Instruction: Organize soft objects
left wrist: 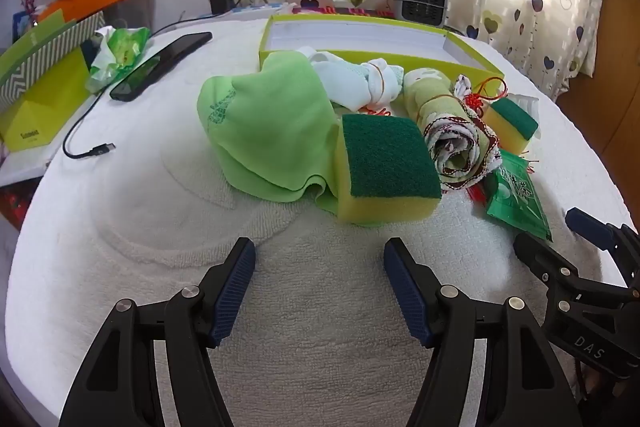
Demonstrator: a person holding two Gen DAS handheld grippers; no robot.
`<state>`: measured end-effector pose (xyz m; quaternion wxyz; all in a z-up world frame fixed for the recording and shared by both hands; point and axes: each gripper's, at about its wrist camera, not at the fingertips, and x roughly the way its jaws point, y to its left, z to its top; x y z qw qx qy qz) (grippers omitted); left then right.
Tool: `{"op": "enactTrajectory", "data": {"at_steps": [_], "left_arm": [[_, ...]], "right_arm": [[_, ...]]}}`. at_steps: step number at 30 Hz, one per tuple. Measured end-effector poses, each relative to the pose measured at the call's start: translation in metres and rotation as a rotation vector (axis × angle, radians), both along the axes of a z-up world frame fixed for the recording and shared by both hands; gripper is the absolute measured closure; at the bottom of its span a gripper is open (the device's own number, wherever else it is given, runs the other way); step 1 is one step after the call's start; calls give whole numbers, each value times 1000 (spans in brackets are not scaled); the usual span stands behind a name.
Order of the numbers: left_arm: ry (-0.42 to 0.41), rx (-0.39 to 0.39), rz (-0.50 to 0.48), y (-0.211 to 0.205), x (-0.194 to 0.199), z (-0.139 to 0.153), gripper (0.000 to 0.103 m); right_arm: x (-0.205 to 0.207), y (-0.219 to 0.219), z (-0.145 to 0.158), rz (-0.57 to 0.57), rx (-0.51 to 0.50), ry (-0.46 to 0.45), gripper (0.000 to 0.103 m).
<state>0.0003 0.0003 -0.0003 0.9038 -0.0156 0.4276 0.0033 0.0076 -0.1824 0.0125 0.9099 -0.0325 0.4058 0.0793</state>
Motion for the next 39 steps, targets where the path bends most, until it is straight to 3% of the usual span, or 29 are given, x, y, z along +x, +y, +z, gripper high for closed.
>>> {"op": "enactTrajectory", "data": {"at_steps": [39], "left_arm": [[-16, 6, 0, 0, 0, 0, 37]], "right_arm": [[-2, 0, -1, -3, 4, -14, 22]]}}
